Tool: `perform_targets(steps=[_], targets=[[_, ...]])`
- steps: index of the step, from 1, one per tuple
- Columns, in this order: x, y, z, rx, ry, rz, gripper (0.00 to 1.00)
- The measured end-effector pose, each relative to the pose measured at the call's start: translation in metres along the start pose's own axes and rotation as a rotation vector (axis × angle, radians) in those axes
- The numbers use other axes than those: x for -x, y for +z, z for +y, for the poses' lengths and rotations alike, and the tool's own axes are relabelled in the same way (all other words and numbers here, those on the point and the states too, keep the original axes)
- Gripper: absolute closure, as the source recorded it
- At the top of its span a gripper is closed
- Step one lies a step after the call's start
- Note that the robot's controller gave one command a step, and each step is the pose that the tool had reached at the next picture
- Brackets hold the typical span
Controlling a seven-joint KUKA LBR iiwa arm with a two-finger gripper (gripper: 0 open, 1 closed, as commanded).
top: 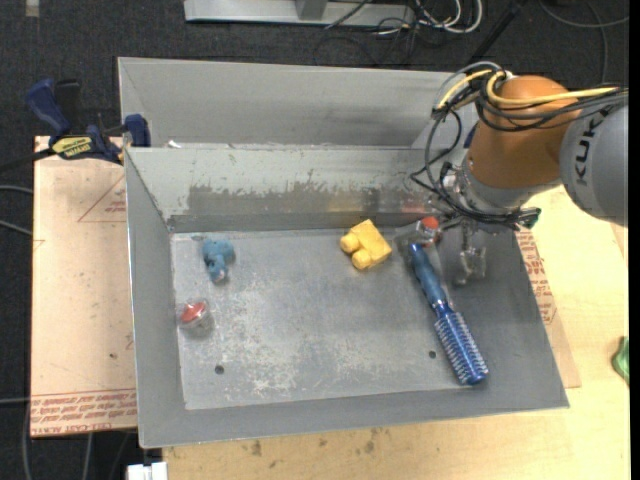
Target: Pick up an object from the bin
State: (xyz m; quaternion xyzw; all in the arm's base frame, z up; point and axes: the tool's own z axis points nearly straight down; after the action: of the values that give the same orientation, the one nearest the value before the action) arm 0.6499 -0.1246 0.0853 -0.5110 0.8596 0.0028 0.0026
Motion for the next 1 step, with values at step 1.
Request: perform_targets(steps=[1], targets=[[-0.0003,-0.0009,-0.0007,-0.004,-0.004,0.003,1.0]])
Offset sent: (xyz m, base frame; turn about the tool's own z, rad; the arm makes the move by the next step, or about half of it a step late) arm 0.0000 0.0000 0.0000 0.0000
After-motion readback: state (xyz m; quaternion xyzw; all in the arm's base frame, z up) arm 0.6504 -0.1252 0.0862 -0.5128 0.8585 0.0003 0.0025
